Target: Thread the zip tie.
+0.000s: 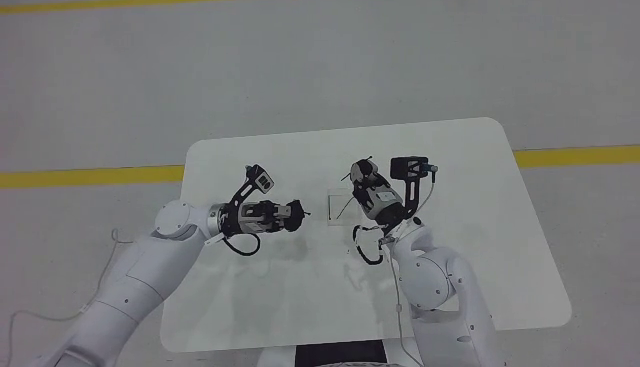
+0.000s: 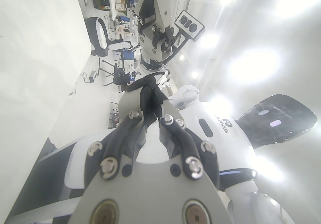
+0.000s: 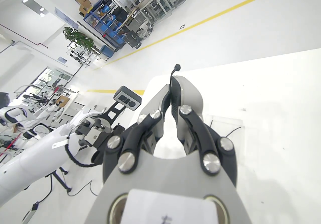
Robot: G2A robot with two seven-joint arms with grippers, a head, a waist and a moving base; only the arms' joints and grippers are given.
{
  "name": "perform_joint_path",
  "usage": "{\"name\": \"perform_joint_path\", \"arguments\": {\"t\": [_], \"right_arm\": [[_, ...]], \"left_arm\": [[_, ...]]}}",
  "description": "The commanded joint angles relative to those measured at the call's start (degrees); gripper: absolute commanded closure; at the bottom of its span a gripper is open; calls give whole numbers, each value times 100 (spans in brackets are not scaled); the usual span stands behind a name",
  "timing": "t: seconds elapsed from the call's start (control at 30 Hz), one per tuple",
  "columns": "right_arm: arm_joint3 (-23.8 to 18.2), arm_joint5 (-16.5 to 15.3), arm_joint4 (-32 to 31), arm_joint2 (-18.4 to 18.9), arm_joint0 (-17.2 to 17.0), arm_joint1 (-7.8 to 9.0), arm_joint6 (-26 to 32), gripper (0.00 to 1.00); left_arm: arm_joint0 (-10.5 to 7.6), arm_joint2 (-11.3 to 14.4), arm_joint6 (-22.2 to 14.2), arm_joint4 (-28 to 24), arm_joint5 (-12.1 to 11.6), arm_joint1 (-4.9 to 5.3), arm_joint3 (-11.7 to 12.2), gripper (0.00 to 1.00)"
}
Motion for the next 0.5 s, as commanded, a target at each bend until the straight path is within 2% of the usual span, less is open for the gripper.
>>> {"name": "perform_joint_path", "arguments": {"t": [0.0, 0.03, 0.1, 0.47], "right_arm": [[0, 0, 0, 0, 0, 0, 0, 100], [0, 0, 0, 0, 0, 0, 0, 100], [0, 0, 0, 0, 0, 0, 0, 100], [0, 0, 0, 0, 0, 0, 0, 100]], "left_arm": [[6, 1, 44, 7, 7, -1, -3, 100], [24, 6, 179, 60, 18, -8, -52, 100], [40, 4, 165, 61, 40, -13, -51, 100], [-160, 61, 109, -39, -46, -154, 516, 100]]}}
